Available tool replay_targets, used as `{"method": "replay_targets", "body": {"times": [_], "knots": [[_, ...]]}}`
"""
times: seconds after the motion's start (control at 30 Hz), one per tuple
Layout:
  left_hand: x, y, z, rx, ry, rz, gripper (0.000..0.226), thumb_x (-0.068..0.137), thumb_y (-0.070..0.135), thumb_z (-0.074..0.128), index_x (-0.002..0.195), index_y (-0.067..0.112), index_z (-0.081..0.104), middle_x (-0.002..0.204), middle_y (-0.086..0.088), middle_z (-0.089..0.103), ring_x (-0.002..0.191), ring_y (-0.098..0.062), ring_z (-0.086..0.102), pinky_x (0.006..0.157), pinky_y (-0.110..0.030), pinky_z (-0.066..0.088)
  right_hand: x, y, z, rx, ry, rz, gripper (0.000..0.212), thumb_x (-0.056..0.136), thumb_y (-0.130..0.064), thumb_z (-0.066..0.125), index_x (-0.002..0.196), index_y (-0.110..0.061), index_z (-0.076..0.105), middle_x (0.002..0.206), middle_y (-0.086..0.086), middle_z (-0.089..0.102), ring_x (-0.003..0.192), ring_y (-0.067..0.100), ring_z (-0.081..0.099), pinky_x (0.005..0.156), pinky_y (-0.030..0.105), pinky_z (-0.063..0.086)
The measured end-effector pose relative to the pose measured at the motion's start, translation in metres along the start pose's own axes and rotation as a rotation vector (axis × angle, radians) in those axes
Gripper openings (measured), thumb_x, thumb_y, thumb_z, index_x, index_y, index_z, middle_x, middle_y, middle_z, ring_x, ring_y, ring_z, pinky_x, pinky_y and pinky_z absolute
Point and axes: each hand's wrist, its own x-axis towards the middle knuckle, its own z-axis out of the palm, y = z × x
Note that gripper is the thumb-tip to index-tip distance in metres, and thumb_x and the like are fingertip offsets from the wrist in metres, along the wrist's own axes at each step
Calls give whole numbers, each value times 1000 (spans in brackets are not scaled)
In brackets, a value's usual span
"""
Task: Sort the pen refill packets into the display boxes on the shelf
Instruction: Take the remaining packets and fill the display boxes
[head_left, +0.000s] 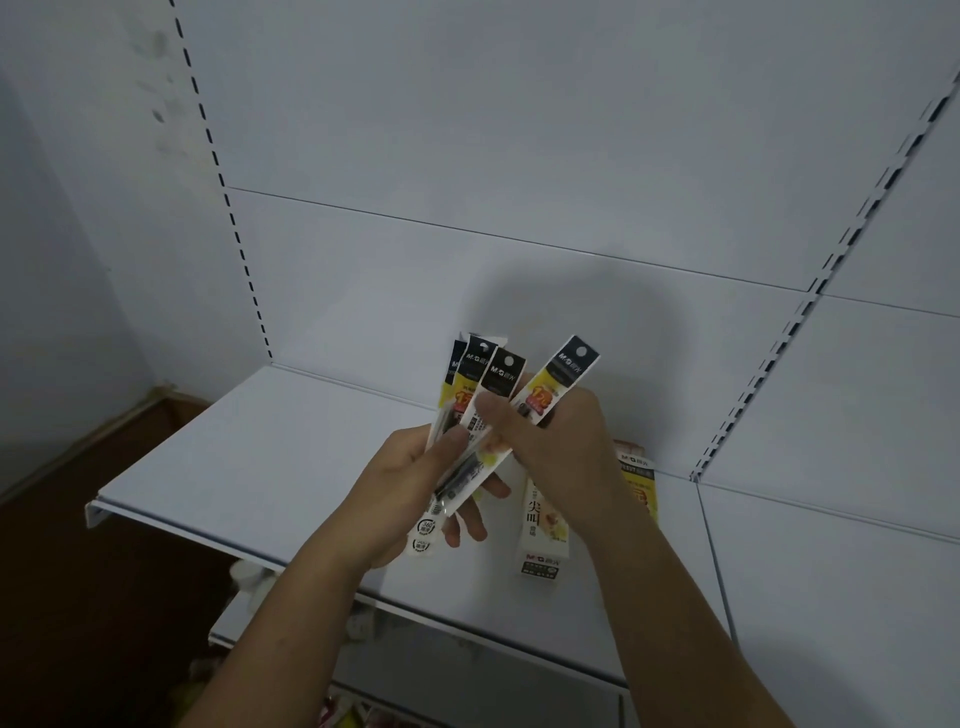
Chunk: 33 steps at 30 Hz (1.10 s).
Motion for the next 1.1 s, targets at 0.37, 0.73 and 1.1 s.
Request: {"method": "replay_targets", "body": {"times": [0.37, 0.73, 1.1], "knots": [[-2, 3, 2, -47, 56, 59, 47, 99, 50, 49, 99, 8, 70, 75, -21, 69, 43, -28, 54, 45, -29, 47, -10, -1, 12, 16, -163, -1, 19, 103, -31, 62, 97, -17, 73, 77, 3, 76, 65, 19, 72, 59, 18, 54], [-4, 0, -9, 41, 88, 22, 50, 104, 48, 38, 111, 11, 71, 91, -15, 79, 65, -37, 74, 49, -31, 55, -3, 7, -6, 82, 188, -34, 16, 101, -18, 67, 88, -12, 76, 79, -6, 79, 68, 7, 73, 61, 20, 56], [23, -21, -26, 111, 496, 121, 29, 85, 31, 85, 110, 34, 72, 88, 11, 73, 58, -3, 57, 58, -28, 49, 39, -20, -32, -29, 405, -263, 14, 99, -20, 70, 88, -13, 76, 78, -11, 78, 74, 6, 74, 69, 22, 58]]}}
